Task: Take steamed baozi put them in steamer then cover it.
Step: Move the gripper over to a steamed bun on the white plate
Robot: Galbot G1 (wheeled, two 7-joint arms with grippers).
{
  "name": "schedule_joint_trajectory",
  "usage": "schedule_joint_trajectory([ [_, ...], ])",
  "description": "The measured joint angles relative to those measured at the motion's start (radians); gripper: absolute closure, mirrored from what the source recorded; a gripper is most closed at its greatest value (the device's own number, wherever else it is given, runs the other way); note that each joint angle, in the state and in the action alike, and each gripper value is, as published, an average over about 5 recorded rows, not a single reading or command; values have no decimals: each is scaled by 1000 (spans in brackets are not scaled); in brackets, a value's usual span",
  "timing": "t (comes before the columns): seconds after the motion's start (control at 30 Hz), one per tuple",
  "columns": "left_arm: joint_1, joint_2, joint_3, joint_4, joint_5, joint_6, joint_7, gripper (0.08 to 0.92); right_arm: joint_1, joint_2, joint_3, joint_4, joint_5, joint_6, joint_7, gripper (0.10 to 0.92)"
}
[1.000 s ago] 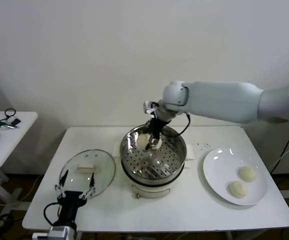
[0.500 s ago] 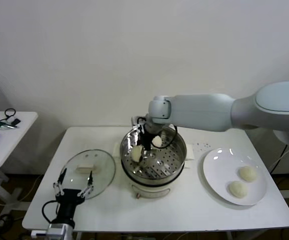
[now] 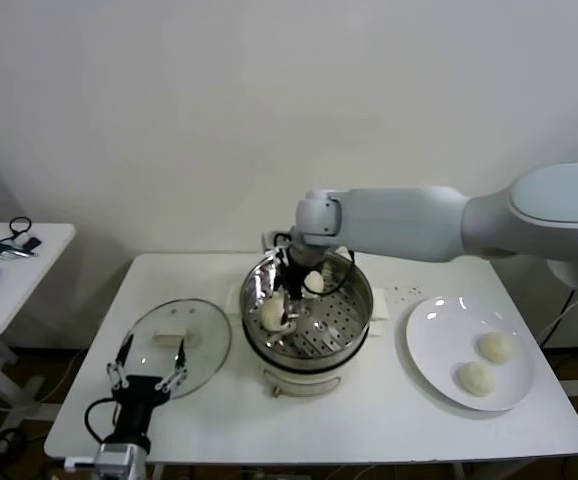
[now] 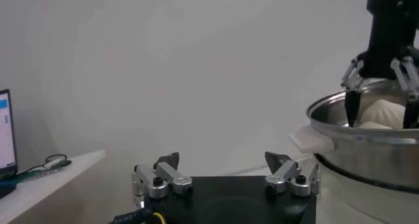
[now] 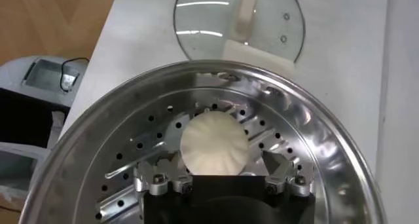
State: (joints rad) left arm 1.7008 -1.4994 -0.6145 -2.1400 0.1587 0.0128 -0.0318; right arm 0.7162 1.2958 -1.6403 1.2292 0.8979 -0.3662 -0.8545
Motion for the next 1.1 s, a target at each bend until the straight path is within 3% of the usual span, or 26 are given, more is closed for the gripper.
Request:
schedule_joint_trajectory([
  [0.47,9,3,-2,9,19,3,1,177,122,-305,4,150,-131,69,-143,203],
  [1.1,53,-7,-23,-3,26,5,-8,177,-76,-758,102,237,-562,180,-227,203],
])
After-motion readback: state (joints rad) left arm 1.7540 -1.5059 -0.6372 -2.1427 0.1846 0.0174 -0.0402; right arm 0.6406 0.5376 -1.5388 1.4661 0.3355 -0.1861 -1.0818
